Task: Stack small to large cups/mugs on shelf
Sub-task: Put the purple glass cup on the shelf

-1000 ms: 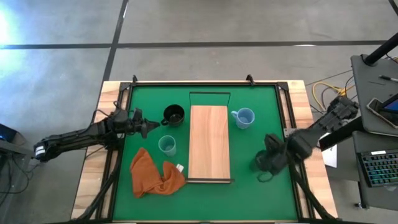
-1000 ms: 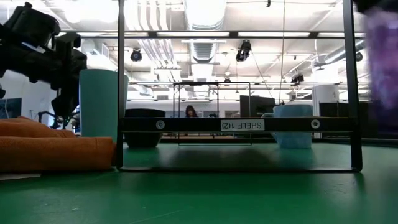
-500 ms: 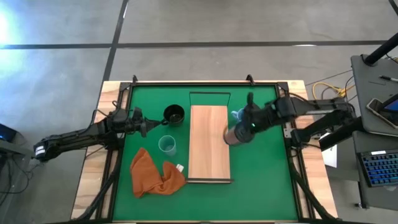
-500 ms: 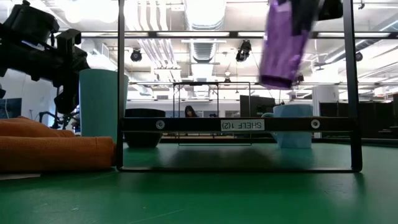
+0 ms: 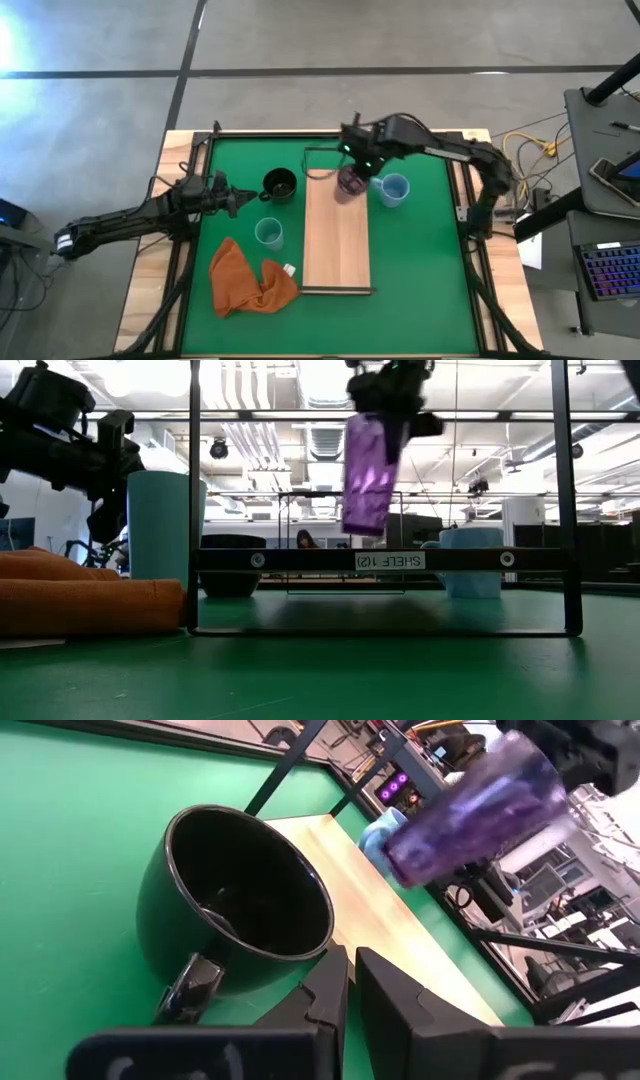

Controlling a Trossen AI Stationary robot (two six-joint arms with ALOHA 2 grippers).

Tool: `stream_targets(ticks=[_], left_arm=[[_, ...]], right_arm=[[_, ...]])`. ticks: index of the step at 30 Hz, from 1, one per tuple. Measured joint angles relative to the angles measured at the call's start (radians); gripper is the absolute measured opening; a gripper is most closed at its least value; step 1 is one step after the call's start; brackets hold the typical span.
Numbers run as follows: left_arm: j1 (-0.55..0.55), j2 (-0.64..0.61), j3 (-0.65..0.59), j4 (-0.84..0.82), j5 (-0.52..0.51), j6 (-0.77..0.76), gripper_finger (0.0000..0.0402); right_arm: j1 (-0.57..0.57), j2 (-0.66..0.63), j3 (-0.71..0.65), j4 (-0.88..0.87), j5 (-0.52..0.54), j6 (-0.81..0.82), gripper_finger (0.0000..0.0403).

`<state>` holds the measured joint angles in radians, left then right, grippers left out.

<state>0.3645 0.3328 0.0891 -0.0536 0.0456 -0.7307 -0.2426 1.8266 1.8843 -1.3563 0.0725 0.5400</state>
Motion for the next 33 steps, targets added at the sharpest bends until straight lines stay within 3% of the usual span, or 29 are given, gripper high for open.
stream_targets(ticks=[9, 17, 28, 33], left_arm=[[0.000, 0.000, 0.000, 0.000, 0.000, -0.024, 0.0011], [0.000, -0.001, -0.002, 0.063, 0.004, -0.023, 0.0011], [0.000, 0.000, -0.008, 0.134, 0.003, 0.002, 0.0011], [0.000, 0.000, -0.009, 0.135, 0.002, -0.021, 0.0011]], right_arm=[[-0.116, 0.240, 0.290, -0.156, -0.018, -0.125, 0.0012], [-0.119, 0.337, 0.433, -0.175, -0.026, -0.159, 0.0013], [-0.134, 0.345, 0.445, -0.194, -0.023, -0.174, 0.0014], [-0.133, 0.345, 0.436, -0.182, -0.023, -0.189, 0.0041]])
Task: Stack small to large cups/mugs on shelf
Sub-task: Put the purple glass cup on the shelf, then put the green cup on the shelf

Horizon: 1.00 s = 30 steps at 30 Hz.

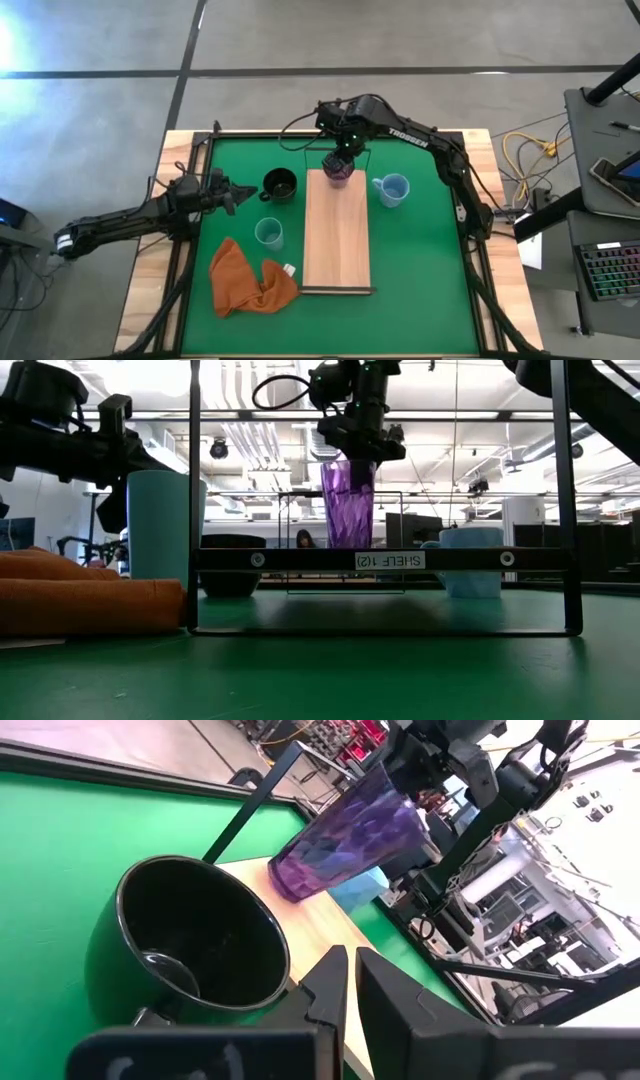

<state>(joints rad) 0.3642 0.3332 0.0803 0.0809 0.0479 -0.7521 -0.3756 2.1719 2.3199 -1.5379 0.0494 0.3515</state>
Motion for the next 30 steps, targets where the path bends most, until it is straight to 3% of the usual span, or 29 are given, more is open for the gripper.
stream_targets(ticks=[10, 21, 30], left_arm=[[0.000, -0.002, 0.007, 0.039, -0.001, -0.001, 0.0011], [0.000, 0.018, 0.016, 0.067, -0.001, -0.003, 0.0011], [0.000, 0.065, 0.093, 0.066, -0.025, 0.048, 0.0011]], right_arm=[[0.000, 0.000, -0.017, 0.010, 0.004, -0.004, 0.0111], [0.002, -0.013, 0.017, 0.018, 0.004, -0.028, 0.0150], [0.002, -0.085, 0.017, -0.004, 0.048, -0.054, 0.0168]])
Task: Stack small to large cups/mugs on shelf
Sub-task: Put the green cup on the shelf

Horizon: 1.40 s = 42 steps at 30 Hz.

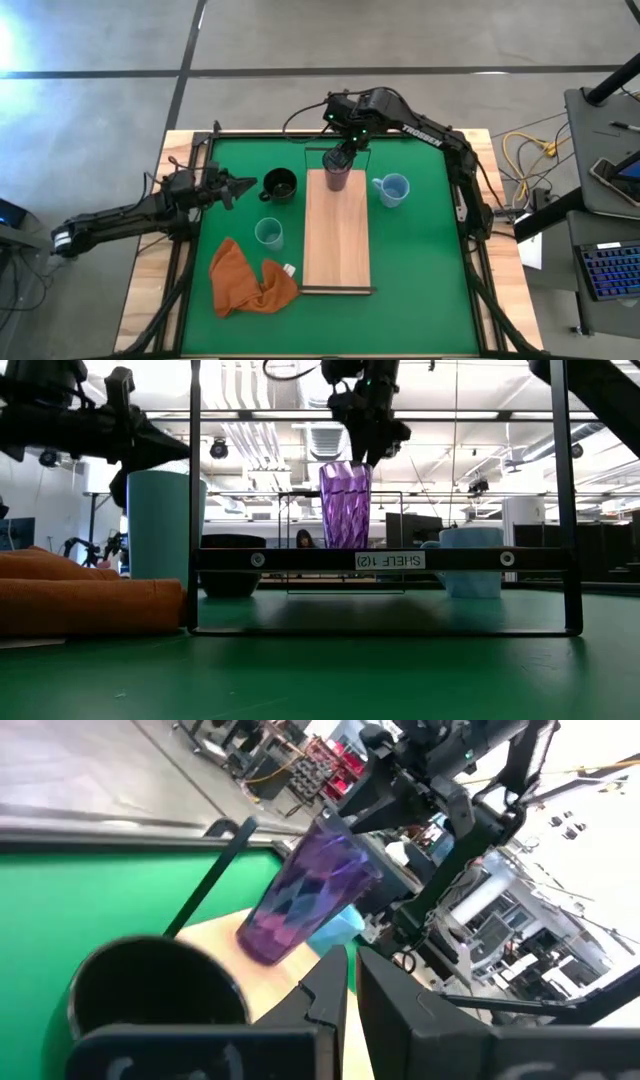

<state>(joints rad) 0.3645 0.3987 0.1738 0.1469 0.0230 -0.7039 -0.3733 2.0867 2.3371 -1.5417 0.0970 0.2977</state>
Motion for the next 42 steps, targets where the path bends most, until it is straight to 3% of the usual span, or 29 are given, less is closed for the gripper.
stream_targets(ticks=[8, 14, 19, 24, 30, 36, 42], left_arm=[[0.000, 0.104, 0.137, -0.179, 0.035, 0.144, 0.0008], [-0.008, 0.196, 0.274, -0.569, 0.182, 0.244, 0.0002], [-0.013, 0.222, 0.365, -0.771, 0.200, 0.205, 0.0010], [-0.022, 0.242, 0.448, -0.833, 0.241, 0.078, 0.0066], [-0.070, 0.294, 0.572, -0.869, 0.227, 0.019, 0.0130], [-0.178, 0.454, 0.735, -1.095, 0.089, -0.002, 0.0135], [-0.276, 0.605, 0.855, -1.148, 0.027, -0.024, 0.0135]], right_arm=[[0.002, -0.095, 0.000, -0.005, 0.017, 0.007, 0.0171], [0.047, -0.167, -0.014, -0.030, 0.010, 0.043, 0.0171], [0.095, -0.212, -0.031, -0.029, 0.060, 0.061, 0.0171], [0.127, -0.248, -0.063, -0.029, 0.088, 0.084, 0.0171], [0.142, -0.291, -0.134, -0.029, 0.092, 0.103, 0.0171], [0.142, -0.360, -0.233, -0.029, 0.115, 0.103, 0.0171], [0.142, -0.458, -0.364, -0.030, 0.167, 0.142, 0.0171]])
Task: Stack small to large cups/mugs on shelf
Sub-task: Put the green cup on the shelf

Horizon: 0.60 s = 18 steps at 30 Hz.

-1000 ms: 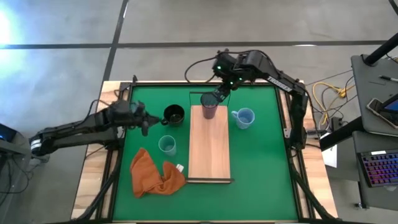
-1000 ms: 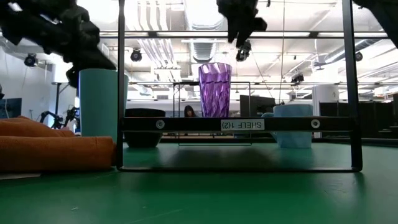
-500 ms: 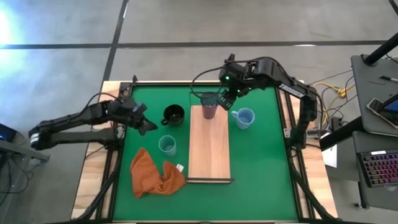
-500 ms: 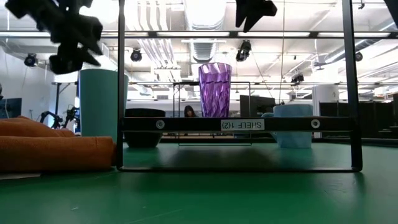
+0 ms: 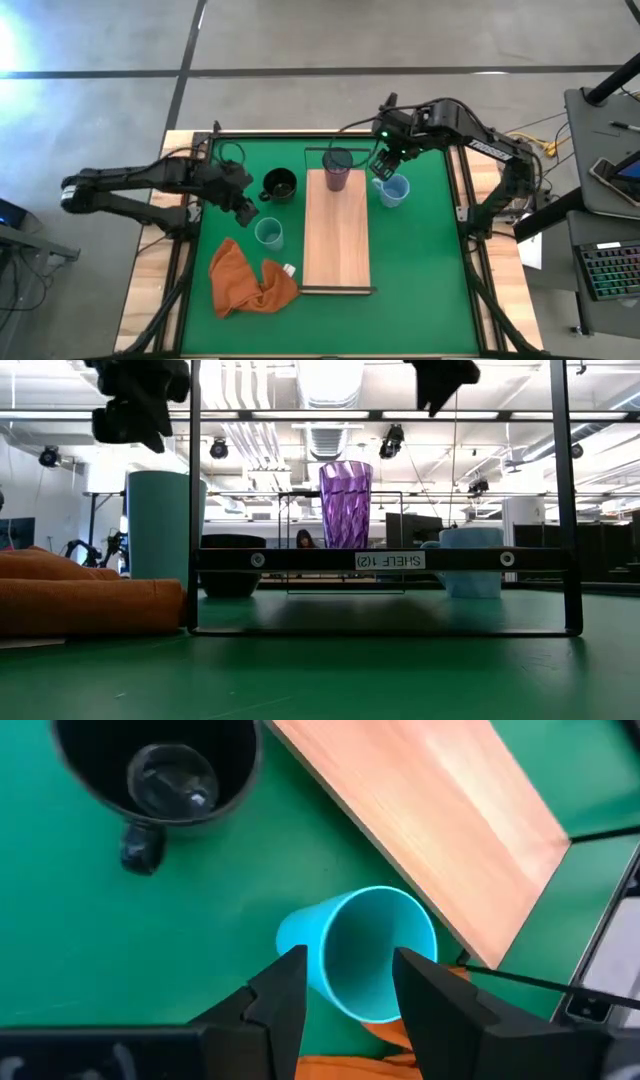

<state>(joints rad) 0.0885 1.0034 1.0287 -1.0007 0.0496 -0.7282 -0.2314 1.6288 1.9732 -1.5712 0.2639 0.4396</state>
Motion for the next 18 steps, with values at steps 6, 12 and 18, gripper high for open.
stream_targets(ticks=[6, 12, 18], left_arm=[[-0.054, 0.111, -0.008, -0.069, 0.002, -0.025, 0.0135], [-0.099, 0.171, -0.009, 0.009, 0.010, -0.034, 0.0135], [-0.105, 0.238, -0.015, 0.035, -0.003, -0.051, 0.0135]], right_arm=[[0.000, -0.103, -0.137, 0.000, 0.027, 0.042, 0.0171], [0.000, -0.194, -0.258, 0.004, 0.028, 0.091, 0.0171], [0.000, -0.269, -0.353, 0.009, 0.027, 0.137, 0.0171]])
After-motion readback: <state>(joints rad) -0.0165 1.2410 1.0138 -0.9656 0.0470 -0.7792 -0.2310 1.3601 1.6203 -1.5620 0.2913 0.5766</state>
